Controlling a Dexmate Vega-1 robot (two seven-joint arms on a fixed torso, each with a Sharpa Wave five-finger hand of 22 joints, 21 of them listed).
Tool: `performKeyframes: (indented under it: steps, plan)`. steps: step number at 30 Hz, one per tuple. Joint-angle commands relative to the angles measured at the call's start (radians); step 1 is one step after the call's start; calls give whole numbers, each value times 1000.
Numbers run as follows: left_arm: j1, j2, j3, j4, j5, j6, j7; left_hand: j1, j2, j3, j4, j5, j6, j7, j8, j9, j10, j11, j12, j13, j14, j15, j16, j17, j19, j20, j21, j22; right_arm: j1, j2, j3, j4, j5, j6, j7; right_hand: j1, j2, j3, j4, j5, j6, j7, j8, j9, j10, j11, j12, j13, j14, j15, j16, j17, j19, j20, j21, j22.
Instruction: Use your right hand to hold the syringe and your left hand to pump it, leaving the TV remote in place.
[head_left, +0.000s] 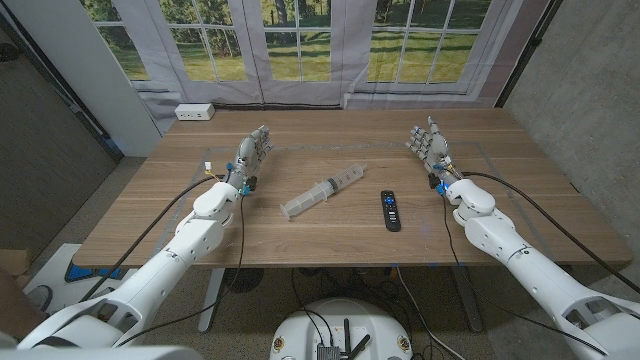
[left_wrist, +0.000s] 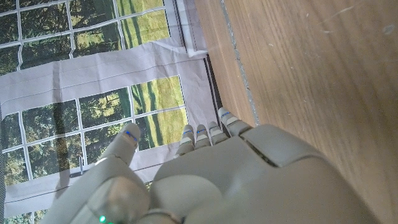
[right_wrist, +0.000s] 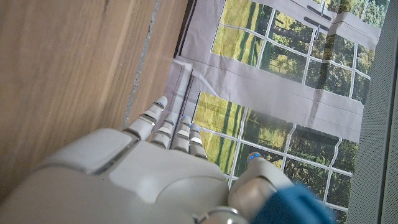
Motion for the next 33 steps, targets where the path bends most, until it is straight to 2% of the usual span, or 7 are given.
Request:
performKeyframes:
  steps: [1, 4, 13, 24, 33]
  plan:
    - [-2, 6, 1, -54, 26, 31, 61, 6, 67, 6, -3, 3, 6, 6, 6, 4, -5, -1, 7, 2, -2, -2, 7, 5, 12, -23, 6, 4, 74, 3, -17, 90, -27, 44, 70, 5, 51, 9, -3, 4, 11, -10, 5, 3, 8, -1, 6, 4, 6, -13, 4, 0, 8, -6, 5, 2]
    - [-5, 3, 2, -56, 26, 34, 66, 7, 67, 6, -6, 3, 8, 6, 6, 4, -2, -3, 8, 2, 1, -4, 8, 5, 13, -23, 6, 4, 92, 4, -25, 106, -42, 57, 81, 7, 51, 12, -7, 4, 14, -14, 5, 3, 11, -5, 7, 4, 8, -14, 4, -2, 10, -8, 6, 1]
    - [-10, 4, -1, -56, 23, 46, 72, 10, 66, 6, -13, 3, 12, 2, 5, 4, 3, -6, 8, 2, 6, -4, 7, 4, 17, -22, 6, 4, 117, -13, -54, 83, -114, 75, 73, 21, 50, 23, -21, 6, 22, -30, 6, 3, 15, -8, 7, 4, 14, -18, 1, -9, 15, -12, 7, 1]
    - [-2, 19, -10, -59, 14, 54, 66, 13, 67, 7, -20, 2, 15, 0, 5, 4, 7, -8, 7, 2, 11, -7, 7, 5, 22, -23, 6, 4, 114, -78, -95, -39, -245, 28, 14, 38, 44, 34, -38, 6, 33, -47, 8, 3, 20, -10, 6, 4, 24, -20, -1, -18, 23, -13, 9, 1]
    - [-2, 24, -12, -53, 8, 59, 56, 15, 69, 6, -24, 2, 19, -2, 5, 4, 11, -7, 7, 2, 14, -8, 6, 5, 24, -21, 6, 4, 117, -134, -134, -137, -405, -18, -50, 75, 35, 54, -73, 2, 57, -64, 12, 3, 36, -13, 10, 5, 41, -22, -2, -31, 37, -13, 11, 1]
